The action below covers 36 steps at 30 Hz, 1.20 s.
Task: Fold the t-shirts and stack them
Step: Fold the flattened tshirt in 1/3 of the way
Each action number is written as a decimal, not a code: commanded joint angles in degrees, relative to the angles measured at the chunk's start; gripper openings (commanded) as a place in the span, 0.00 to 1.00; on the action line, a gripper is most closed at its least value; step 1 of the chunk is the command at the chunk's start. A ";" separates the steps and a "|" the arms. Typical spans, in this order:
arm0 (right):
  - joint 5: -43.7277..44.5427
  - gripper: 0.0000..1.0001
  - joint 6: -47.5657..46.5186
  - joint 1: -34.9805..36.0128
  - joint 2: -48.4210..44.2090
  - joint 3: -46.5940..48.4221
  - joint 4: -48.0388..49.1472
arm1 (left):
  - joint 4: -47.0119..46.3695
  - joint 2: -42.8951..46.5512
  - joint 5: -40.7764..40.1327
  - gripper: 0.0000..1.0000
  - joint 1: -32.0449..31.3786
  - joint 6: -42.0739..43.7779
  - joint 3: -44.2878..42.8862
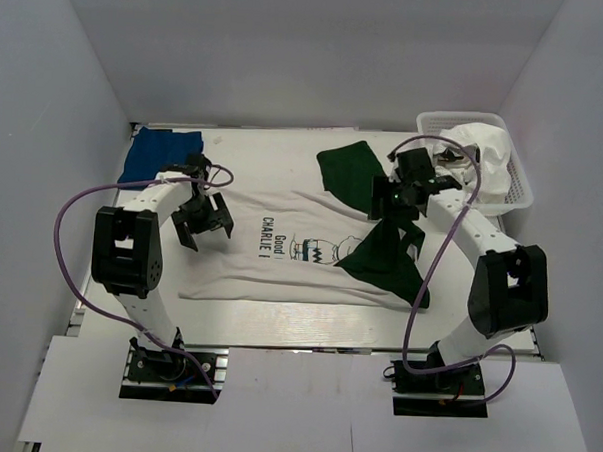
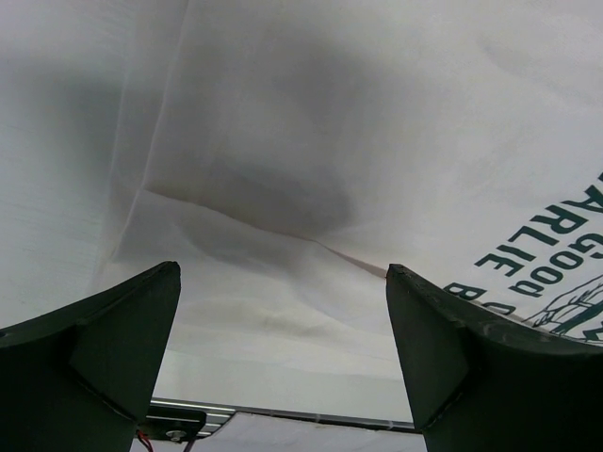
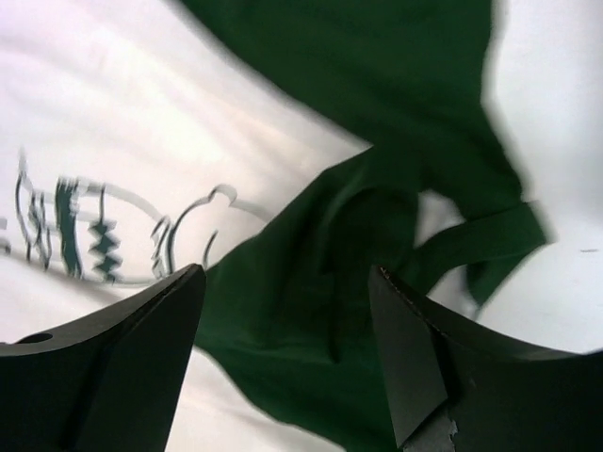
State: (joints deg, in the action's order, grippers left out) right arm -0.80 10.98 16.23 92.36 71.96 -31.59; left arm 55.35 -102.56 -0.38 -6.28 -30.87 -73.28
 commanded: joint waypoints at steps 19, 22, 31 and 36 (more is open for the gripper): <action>5.89 0.52 1.23 3.02 6.43 -4.46 6.72 | -0.77 1.40 1.35 1.00 0.04 0.29 1.64; 6.77 0.46 1.58 2.67 6.61 -5.69 8.03 | -0.16 0.79 0.82 1.00 0.04 0.29 1.64; 1.41 0.00 4.31 2.84 5.56 -2.88 1.63 | -0.16 0.79 0.82 1.00 0.04 0.29 1.64; -5.09 0.00 7.55 2.58 7.56 4.82 -1.62 | -0.16 0.26 0.82 1.00 0.04 0.29 1.12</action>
State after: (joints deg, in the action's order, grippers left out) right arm -1.39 15.84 19.16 100.14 69.60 -31.27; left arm 55.46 -102.74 0.25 -6.28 -30.87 -71.05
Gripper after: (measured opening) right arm 0.018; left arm 0.996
